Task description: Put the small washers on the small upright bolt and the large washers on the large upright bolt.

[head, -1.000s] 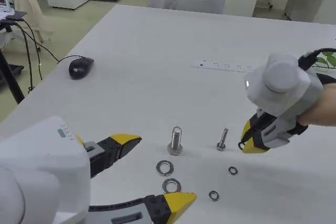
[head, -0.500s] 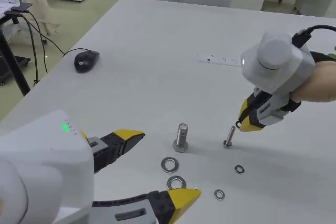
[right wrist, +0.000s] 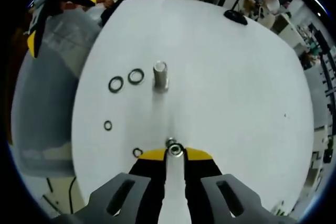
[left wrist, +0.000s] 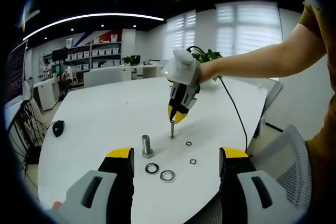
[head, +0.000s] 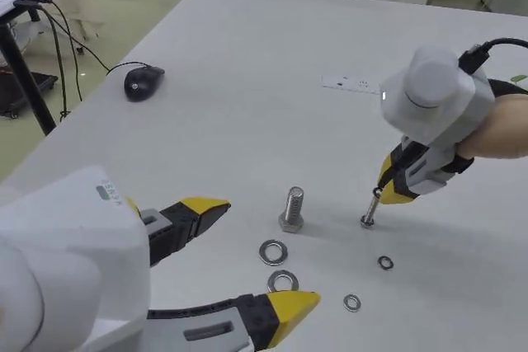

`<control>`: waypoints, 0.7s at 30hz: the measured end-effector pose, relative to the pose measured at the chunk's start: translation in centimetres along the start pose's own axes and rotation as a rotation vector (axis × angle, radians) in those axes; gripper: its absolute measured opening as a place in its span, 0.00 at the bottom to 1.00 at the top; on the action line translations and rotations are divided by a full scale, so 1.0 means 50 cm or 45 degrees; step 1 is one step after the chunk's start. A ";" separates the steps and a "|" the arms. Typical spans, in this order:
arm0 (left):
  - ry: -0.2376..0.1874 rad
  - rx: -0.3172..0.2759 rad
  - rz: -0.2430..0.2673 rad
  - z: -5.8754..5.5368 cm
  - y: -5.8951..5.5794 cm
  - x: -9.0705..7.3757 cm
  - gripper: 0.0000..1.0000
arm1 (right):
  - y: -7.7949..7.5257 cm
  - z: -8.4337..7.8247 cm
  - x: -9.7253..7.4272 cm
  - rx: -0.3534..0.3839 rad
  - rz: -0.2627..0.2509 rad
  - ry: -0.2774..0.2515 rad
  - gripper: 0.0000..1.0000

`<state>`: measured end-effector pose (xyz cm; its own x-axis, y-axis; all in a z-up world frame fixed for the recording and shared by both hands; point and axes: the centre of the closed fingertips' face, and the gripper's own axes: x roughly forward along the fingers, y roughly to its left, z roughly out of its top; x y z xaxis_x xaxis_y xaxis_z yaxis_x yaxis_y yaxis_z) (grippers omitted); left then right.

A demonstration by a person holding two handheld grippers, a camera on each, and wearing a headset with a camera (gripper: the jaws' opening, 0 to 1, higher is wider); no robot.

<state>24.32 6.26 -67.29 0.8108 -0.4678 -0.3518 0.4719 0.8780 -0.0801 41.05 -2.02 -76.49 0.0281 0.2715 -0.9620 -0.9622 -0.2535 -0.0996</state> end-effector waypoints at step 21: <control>0.012 -0.016 -0.020 -0.005 -0.002 0.008 0.65 | 0.013 -0.016 0.057 -0.061 0.036 0.018 0.13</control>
<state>24.49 6.01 -67.65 0.8001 -0.4805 -0.3591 0.4801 0.8718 -0.0970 40.73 -2.15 -79.50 0.0056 0.2506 -0.9681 -0.9486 -0.3049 -0.0844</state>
